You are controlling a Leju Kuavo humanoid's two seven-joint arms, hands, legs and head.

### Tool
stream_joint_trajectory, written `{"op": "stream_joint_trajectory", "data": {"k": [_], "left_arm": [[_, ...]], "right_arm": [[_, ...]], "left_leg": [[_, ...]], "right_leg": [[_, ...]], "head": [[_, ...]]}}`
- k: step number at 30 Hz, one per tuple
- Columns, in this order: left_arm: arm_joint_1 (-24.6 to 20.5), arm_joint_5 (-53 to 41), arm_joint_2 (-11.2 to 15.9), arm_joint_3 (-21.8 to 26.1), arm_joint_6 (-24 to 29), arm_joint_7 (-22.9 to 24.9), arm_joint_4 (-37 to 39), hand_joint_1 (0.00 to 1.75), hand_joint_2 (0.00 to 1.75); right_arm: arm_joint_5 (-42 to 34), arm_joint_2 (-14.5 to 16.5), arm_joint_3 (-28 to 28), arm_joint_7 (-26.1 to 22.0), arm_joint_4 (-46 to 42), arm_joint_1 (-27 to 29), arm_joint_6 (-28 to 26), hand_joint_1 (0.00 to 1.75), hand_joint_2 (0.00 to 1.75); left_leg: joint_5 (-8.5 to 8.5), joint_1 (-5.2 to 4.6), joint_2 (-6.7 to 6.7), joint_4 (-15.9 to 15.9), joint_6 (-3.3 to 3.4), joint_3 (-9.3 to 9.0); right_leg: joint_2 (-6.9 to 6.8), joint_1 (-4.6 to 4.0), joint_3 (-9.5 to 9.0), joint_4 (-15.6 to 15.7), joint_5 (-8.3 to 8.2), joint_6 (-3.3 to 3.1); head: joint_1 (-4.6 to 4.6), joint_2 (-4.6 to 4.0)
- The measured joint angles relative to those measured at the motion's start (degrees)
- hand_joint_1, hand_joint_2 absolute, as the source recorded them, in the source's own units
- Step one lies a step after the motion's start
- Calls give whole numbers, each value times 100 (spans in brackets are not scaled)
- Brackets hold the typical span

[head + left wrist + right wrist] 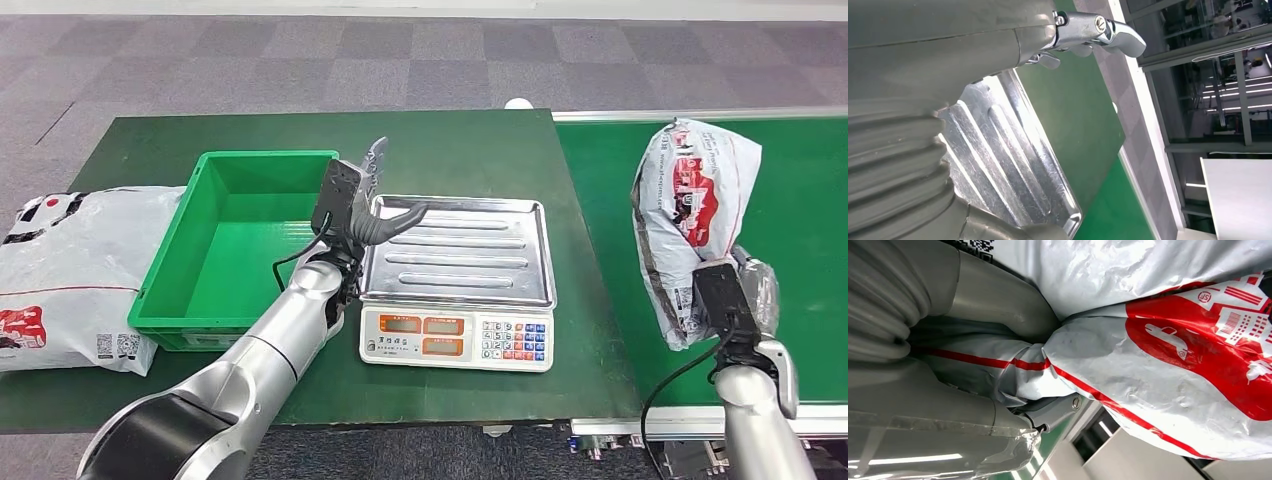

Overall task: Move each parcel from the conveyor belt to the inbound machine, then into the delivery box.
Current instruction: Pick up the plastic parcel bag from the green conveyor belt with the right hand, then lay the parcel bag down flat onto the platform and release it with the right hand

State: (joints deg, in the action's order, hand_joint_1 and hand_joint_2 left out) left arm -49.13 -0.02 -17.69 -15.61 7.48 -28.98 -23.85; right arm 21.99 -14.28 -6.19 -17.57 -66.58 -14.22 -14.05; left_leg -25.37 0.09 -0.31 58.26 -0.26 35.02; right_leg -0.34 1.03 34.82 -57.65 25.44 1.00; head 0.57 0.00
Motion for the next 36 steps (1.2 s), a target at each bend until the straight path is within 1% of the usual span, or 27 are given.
{"op": "stream_joint_trajectory", "data": {"k": [3, 7, 11, 16, 20, 26, 30, 36], "left_arm": [[1, 0, -3, 0, 0, -21, 7, 0, 175], [1, -1, -29, 0, 0, -42, 8, 0, 175], [1, -12, -57, 0, 14, -30, 19, 0, 175], [1, -90, -127, 0, 75, -9, 49, 0, 175], [0, -131, -195, 0, 99, 3, 56, 0, 175], [-1, -144, -227, 0, 106, 9, 73, 0, 175], [-11, -132, -254, 0, 108, 56, 80, 0, 175], [-67, 33, -299, -1, 146, 117, 81, 0, 175]], "right_arm": [[92, 4, 78, 39, -257, 77, 103, 175, 175], [198, 7, 398, 156, -289, -109, -9, 175, 175], [69, -35, 622, 245, -68, -613, 138, 175, 175], [73, -31, 1091, 218, 787, -1472, 382, 175, 175], [107, 152, 1514, 211, 1487, -2072, 438, 175, 175], [41, 343, 1849, 196, 2102, -2521, 497, 175, 175], [-125, 496, 2096, 212, 2502, -2845, 897, 175, 175], [-269, 914, 2569, 315, 3088, -3327, 1434, 175, 175]], "left_leg": [[-1, 0, 2, 0, 0, 2], [3, -2, 3, 0, 1, 1], [6, -1, 4, 1, 1, 1], [8, -1, 3, 1, -1, 2], [9, 0, -1, 1, -3, 1], [9, 0, -11, 0, -3, 6], [9, 0, -8, 1, -3, 7], [14, 3, -8, 1, -8, 5]], "right_leg": [[2, 0, 0, 0, 0, 0], [3, 1, 1, 0, -2, 0], [3, 1, 0, -1, -5, 0], [3, 1, 0, -3, -7, -1], [-1, 0, 2, -3, -7, -1], [-12, 0, 3, -4, -6, -2], [-7, 0, 4, -4, -6, -1], [-8, -3, 6, -4, -7, -2]], "head": [[0, 0], [0, 0], [0, 0], [0, 0], [-1, 0], [0, 0], [-1, 0], [-1, 0]]}}
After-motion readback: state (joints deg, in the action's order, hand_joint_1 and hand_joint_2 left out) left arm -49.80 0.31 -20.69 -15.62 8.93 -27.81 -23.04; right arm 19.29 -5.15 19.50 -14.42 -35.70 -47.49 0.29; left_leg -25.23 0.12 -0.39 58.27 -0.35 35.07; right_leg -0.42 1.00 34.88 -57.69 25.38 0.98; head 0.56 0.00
